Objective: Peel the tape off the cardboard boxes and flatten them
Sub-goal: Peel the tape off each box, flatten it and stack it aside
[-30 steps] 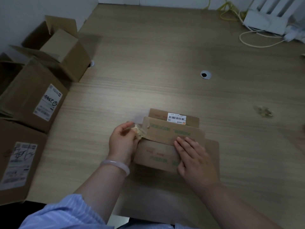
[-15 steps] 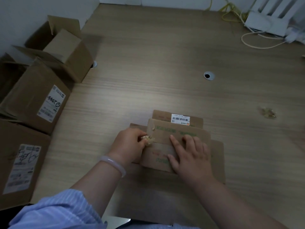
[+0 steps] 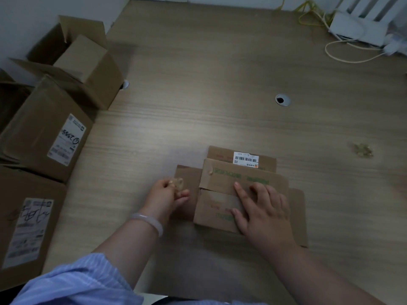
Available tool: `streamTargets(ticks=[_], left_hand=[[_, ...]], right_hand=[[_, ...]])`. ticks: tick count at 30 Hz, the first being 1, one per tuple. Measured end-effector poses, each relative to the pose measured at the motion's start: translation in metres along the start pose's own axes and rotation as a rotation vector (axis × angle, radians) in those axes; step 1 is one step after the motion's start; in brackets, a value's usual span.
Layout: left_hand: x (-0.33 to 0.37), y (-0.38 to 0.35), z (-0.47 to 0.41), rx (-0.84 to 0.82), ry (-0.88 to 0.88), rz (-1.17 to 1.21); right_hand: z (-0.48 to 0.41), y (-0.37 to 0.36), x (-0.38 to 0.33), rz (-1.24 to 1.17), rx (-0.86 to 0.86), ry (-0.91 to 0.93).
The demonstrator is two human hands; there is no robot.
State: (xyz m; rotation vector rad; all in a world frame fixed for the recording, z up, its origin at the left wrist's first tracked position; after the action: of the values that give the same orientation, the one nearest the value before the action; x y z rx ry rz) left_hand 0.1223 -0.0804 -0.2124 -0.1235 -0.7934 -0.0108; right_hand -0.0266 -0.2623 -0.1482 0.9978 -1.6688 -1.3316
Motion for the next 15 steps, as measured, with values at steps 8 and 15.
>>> streamTargets(ticks=[8,15], left_hand=[[0.051,-0.011,0.02,-0.068,-0.56,-0.404],[0.044,-0.075,0.05,-0.342,-1.013,-1.025]], right_hand=[[0.001,-0.002,-0.001,0.01,-0.021,-0.002],[0.0,-0.002,-0.002,0.022,-0.048,-0.003]])
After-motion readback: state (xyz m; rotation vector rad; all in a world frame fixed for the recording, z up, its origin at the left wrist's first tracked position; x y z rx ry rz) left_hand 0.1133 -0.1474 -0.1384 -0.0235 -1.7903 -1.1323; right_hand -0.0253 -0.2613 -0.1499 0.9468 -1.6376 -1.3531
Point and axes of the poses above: each hand's wrist, its own z-axis away from the middle knuckle, its own y-axis out of the back of the hand, x = y × z, the point moved 8 cm from there along -z, towards the middle knuckle, and after that the axes turned 11 degrees about z, right-handed, at the moved point
